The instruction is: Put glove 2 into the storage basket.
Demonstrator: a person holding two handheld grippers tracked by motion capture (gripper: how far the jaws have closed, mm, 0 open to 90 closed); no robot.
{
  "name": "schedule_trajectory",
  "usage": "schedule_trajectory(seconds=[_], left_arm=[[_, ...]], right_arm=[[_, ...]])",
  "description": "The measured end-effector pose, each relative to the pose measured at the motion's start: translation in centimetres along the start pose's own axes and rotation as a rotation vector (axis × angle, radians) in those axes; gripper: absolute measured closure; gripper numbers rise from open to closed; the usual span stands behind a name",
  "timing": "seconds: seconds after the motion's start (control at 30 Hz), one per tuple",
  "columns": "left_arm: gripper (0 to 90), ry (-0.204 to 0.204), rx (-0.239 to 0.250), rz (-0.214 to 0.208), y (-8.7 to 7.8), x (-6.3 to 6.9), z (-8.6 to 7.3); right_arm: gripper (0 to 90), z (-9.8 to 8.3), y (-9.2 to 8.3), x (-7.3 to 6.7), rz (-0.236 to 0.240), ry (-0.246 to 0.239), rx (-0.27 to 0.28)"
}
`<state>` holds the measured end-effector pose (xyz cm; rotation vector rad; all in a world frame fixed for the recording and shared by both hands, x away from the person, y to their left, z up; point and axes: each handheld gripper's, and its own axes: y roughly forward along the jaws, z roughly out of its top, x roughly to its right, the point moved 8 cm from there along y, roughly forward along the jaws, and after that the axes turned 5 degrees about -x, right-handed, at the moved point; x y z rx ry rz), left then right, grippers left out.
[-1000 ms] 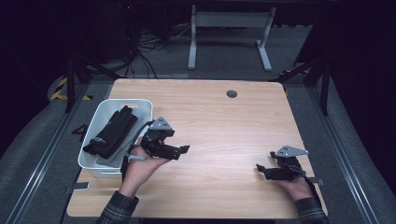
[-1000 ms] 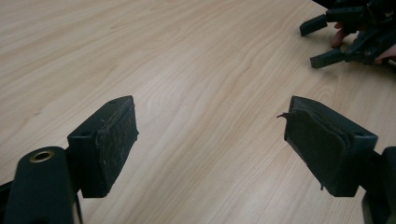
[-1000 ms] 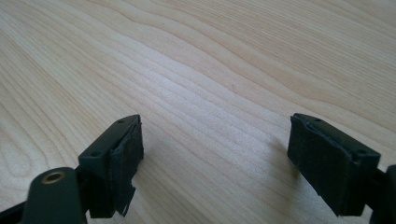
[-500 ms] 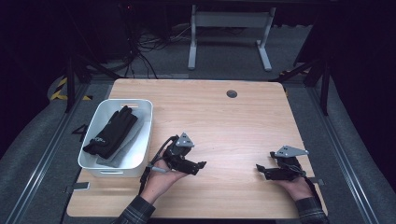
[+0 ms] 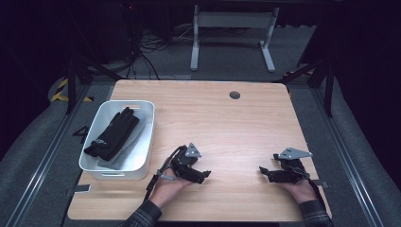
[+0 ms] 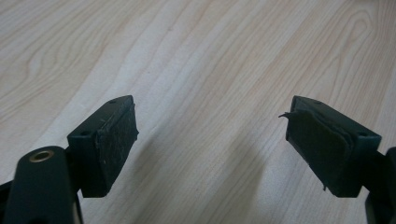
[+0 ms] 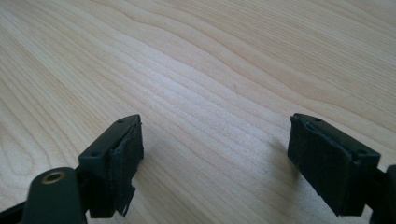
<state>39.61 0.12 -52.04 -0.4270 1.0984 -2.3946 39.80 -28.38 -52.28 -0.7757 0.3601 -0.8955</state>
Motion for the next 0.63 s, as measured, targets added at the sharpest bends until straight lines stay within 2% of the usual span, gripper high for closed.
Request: schedule_trajectory(seconds=[0.1, 0.23, 0.3, 0.63], left_arm=[[15.9, 0.015, -0.017, 0.005, 0.68, 0.23, -0.48], [14.5, 0.064, -0.008, 0.034, 0.95, 0.39, -0.57], [13.0, 0.065, 0.014, 0.033, 1.05, 0.34, -0.61], [12.7, 0.068, 0.013, 0.031, 1.04, 0.35, -0.63]], right_arm=[[18.8, 0.00, 0.00, 0.00, 0.000, 0.000, 0.000], [18.8, 0.00, 0.00, -0.01, 0.001, -0.001, 0.000], [18.8, -0.01, 0.00, -0.01, 0.001, -0.001, 0.000], [18.8, -0.01, -0.01, -0.02, 0.001, -0.001, 0.000]])
